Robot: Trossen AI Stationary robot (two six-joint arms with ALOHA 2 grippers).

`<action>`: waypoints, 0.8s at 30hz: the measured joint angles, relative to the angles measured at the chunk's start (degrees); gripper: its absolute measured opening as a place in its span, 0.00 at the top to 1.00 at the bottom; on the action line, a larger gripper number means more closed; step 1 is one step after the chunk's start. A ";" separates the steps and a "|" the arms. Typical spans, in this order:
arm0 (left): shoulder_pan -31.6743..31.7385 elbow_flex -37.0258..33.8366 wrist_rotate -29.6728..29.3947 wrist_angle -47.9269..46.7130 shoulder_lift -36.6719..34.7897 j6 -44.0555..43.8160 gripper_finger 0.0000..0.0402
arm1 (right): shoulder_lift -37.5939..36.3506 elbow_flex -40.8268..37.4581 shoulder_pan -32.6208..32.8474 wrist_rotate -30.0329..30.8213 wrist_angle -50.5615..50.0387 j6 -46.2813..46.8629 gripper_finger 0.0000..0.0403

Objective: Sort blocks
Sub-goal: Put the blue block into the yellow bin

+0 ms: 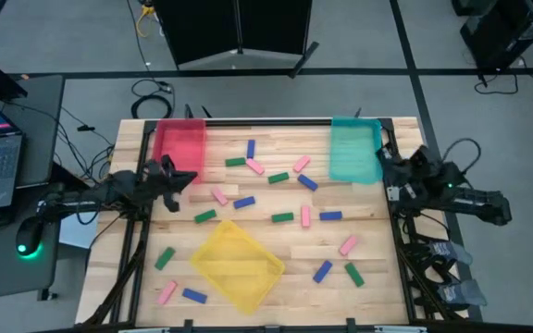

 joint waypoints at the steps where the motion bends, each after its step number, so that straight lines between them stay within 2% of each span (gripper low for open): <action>1: 0.00 0.00 -0.05 2.84 0.00 -4.42 0.97 | 1.67 2.16 0.00 -1.59 -4.79 -0.28 0.93; 3: 0.00 0.00 -1.64 9.29 0.15 -8.49 0.97 | 6.26 6.01 -0.02 -2.82 -12.55 -2.72 0.93; 6: 0.04 0.04 -2.32 15.22 0.32 -8.43 0.97 | 13.69 9.94 -0.02 -3.11 -19.12 -4.52 0.93; 13: 0.00 0.04 -0.47 17.75 3.30 -10.21 0.97 | 27.33 11.42 0.00 -3.15 -21.88 -3.72 0.93; 18: 0.00 0.03 0.34 21.84 9.63 -11.65 0.97 | 34.07 11.44 0.08 -7.12 -24.76 2.19 0.93; 21: 0.00 0.04 2.11 27.76 14.77 -11.10 0.97 | 37.64 11.44 0.92 -13.16 -25.91 2.21 0.93; 24: -0.02 0.04 3.90 33.90 20.26 -8.94 0.97 | 40.59 11.44 2.85 -14.55 -26.03 0.65 0.93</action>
